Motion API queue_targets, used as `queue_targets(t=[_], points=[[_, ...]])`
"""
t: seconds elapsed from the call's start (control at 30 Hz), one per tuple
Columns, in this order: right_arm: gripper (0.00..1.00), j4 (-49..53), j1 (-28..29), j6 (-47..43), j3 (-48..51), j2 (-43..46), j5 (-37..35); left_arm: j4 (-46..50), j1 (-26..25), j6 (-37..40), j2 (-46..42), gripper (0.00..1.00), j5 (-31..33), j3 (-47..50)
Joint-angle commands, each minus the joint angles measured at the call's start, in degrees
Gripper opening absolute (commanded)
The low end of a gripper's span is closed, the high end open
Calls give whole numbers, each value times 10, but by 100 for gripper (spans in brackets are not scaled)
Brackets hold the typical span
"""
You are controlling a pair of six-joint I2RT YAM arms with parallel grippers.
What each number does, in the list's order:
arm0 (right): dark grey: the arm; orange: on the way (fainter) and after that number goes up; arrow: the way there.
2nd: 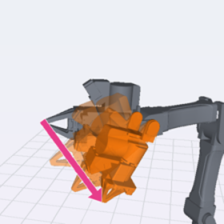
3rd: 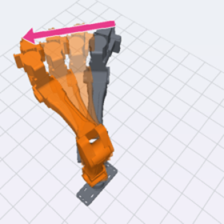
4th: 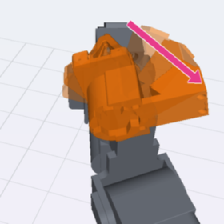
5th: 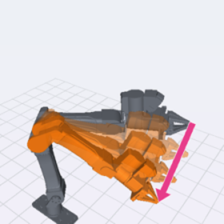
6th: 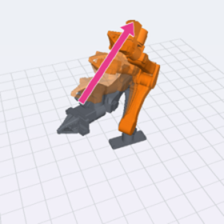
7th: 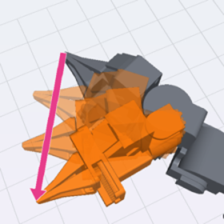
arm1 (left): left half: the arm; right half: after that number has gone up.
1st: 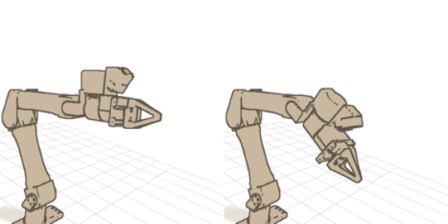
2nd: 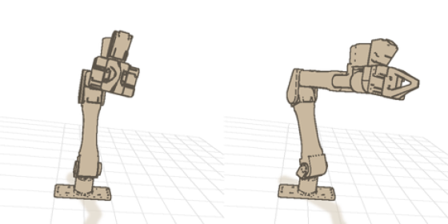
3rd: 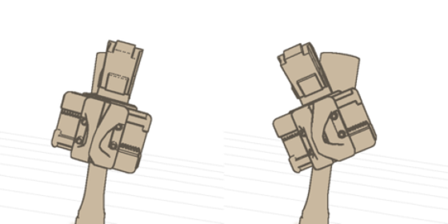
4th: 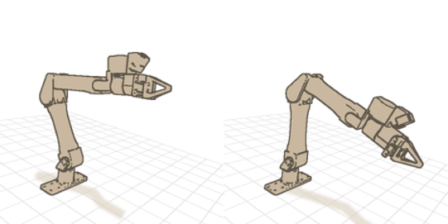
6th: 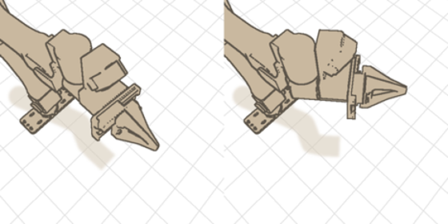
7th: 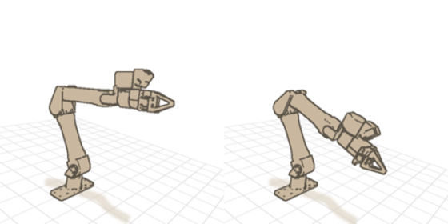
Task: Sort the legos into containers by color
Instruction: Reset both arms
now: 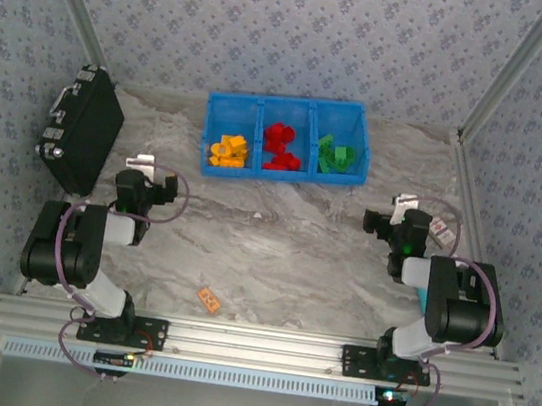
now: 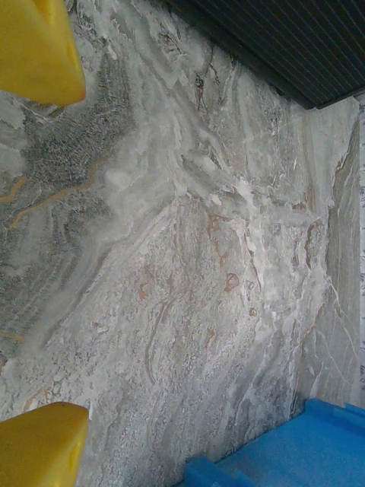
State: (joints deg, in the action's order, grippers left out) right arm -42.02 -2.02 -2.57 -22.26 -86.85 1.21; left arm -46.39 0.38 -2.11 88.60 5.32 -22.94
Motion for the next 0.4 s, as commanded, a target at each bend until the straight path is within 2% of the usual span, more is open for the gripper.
queue_targets(t=[0.0,0.37], points=[[100,-33,-4,10,-5,-2,-6,-2,2,4,-6,100,-11,-7],[100,-37,-4,9,-4,-4,-7,-1,2,5,-6,100,-14,-8]])
